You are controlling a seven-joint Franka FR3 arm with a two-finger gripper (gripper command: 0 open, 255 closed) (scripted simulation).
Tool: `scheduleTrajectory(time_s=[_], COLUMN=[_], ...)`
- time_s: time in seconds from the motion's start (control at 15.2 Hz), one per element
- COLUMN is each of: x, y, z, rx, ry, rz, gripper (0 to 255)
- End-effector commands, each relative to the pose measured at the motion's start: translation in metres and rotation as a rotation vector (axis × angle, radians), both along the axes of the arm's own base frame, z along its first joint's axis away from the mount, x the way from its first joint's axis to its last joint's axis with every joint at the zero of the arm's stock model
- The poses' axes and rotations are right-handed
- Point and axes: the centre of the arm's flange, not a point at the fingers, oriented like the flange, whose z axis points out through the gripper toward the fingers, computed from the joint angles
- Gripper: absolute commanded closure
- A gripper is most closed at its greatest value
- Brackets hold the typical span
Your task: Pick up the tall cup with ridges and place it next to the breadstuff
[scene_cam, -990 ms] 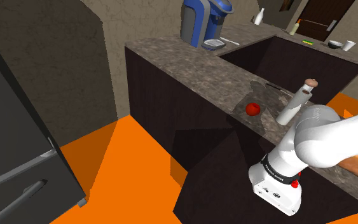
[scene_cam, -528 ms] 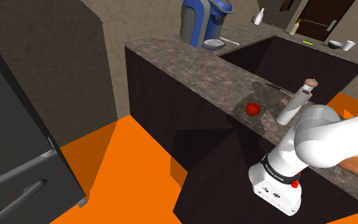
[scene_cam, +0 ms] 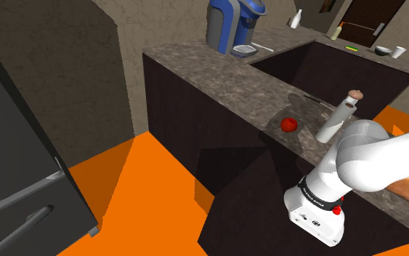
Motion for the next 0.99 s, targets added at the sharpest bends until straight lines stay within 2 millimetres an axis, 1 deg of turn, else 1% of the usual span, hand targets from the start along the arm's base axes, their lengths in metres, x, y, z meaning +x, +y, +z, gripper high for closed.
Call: scheduleTrajectory(time_s=[0.0, 0.2, 0.4, 0.46, 0.92], x=[0.0, 0.0, 0.001, 0.001, 0.001], y=[0.0, 0.0, 0.003, 0.004, 0.004], z=[0.0, 0.0, 0.04, 0.05, 0.05], rx=[0.0, 0.0, 0.0, 0.0, 0.0], ry=[0.0, 0.0, 0.0, 0.0, 0.0], rz=[0.0, 0.0, 0.0, 0.0, 0.0], gripper=[0, 0, 0, 0, 0])
